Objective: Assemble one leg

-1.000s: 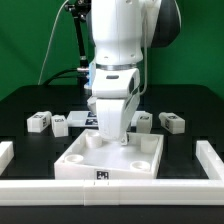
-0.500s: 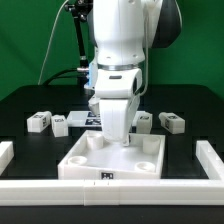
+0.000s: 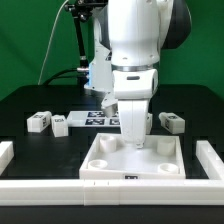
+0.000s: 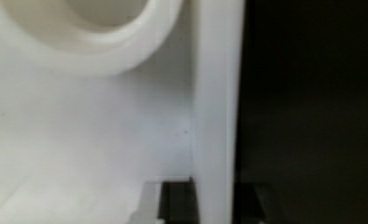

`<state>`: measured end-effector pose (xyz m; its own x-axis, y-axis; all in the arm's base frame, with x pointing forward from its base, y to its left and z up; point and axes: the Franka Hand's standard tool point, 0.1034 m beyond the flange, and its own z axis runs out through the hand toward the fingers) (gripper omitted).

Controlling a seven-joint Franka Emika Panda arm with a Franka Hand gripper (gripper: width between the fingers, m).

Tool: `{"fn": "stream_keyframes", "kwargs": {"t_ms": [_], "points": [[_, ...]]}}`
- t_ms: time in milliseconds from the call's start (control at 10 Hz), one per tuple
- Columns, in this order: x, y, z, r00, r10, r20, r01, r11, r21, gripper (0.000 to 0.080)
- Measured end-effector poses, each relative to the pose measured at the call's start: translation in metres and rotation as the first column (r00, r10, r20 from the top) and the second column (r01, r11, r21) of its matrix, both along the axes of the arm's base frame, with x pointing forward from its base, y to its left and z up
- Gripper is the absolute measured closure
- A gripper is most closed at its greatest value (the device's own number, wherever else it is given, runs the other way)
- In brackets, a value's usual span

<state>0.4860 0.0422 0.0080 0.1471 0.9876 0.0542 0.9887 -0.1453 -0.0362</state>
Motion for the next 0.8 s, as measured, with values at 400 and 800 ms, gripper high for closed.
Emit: {"fn": "stream_keyframes", "kwargs": {"t_ms": [400, 800], "points": [[0.006, 0.016, 0.0, 1.0, 0.023, 0.007, -0.023, 1.0, 0.011, 0.0739], [0.013, 0.032, 0.0, 0.999, 0.044, -0.008, -0.044, 0.999, 0.014, 0.0739]]}}
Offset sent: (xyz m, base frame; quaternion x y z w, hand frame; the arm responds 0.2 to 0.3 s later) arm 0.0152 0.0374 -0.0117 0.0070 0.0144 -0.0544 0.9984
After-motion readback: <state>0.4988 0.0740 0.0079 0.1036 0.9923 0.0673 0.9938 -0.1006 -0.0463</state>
